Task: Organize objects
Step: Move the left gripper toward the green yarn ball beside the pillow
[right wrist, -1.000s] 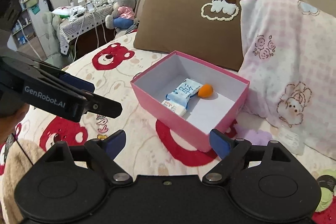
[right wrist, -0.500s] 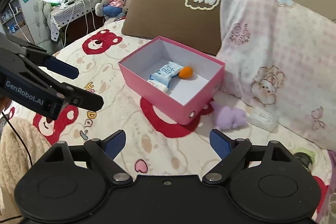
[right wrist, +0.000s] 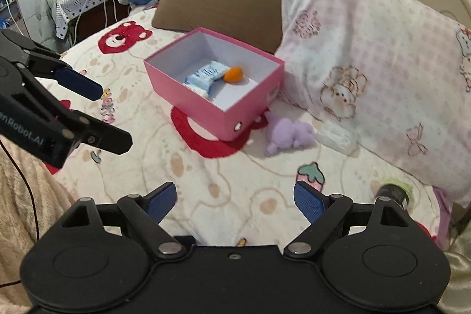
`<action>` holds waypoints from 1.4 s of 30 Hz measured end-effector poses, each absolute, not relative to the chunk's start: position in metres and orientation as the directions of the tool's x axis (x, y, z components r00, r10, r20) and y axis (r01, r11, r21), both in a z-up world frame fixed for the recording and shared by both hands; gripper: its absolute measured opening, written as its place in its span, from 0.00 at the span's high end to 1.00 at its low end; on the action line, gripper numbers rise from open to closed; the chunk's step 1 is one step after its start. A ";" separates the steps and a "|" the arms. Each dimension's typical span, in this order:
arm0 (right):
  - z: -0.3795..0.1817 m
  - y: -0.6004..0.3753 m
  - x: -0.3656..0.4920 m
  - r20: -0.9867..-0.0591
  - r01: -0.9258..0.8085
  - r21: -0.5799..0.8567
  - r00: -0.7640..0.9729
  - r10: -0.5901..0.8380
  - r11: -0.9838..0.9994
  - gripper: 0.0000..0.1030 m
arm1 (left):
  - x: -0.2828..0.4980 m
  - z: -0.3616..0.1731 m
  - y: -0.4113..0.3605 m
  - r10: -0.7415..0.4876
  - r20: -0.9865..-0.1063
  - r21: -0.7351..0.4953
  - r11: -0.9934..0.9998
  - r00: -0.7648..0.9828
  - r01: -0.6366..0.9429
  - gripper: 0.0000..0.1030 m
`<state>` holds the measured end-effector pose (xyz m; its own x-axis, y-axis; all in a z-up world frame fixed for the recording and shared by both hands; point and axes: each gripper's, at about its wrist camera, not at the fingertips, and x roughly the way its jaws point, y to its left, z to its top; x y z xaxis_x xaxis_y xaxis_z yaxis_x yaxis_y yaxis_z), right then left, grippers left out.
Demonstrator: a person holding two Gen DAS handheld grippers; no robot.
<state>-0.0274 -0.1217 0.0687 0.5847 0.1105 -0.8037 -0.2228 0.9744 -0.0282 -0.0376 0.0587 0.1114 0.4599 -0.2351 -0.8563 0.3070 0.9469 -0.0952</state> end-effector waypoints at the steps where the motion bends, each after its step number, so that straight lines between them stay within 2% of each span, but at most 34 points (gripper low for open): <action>1: 0.067 -0.126 -0.028 -0.807 -0.219 -0.028 0.581 0.107 0.975 0.13 | -0.037 0.109 0.054 -0.236 -0.860 -0.094 0.945 0.453 0.314 0.16; 10: 0.049 -0.160 -0.034 -0.824 -0.180 -0.015 0.560 0.090 0.984 0.13 | -0.026 0.093 0.014 -0.247 -0.891 -0.101 0.926 0.381 0.364 0.16; 22: 0.020 -0.230 -0.049 -0.822 -0.099 0.035 0.563 0.085 0.995 0.13 | 0.002 0.068 -0.043 -0.266 -0.911 -0.112 0.895 0.316 0.432 0.07; 26: 0.012 -0.251 -0.054 -0.801 -0.079 0.013 0.596 0.057 0.997 0.13 | 0.013 0.057 -0.061 -0.277 -0.899 -0.112 0.894 0.339 0.433 0.03; 34: -0.009 -0.288 -0.056 -0.732 -0.052 -0.014 0.680 0.025 0.999 0.13 | 0.042 0.026 -0.103 -0.281 -0.897 -0.106 0.887 0.342 0.449 0.02; 38: -0.022 -0.300 -0.053 -0.671 -0.029 -0.073 0.741 -0.028 0.997 0.13 | 0.058 0.009 -0.123 -0.299 -0.890 -0.130 0.890 0.344 0.437 0.02; 42: -0.039 -0.318 -0.047 -0.613 0.019 -0.046 0.789 -0.043 0.999 0.13 | 0.075 -0.010 -0.141 -0.348 -0.876 -0.196 0.890 0.335 0.412 0.02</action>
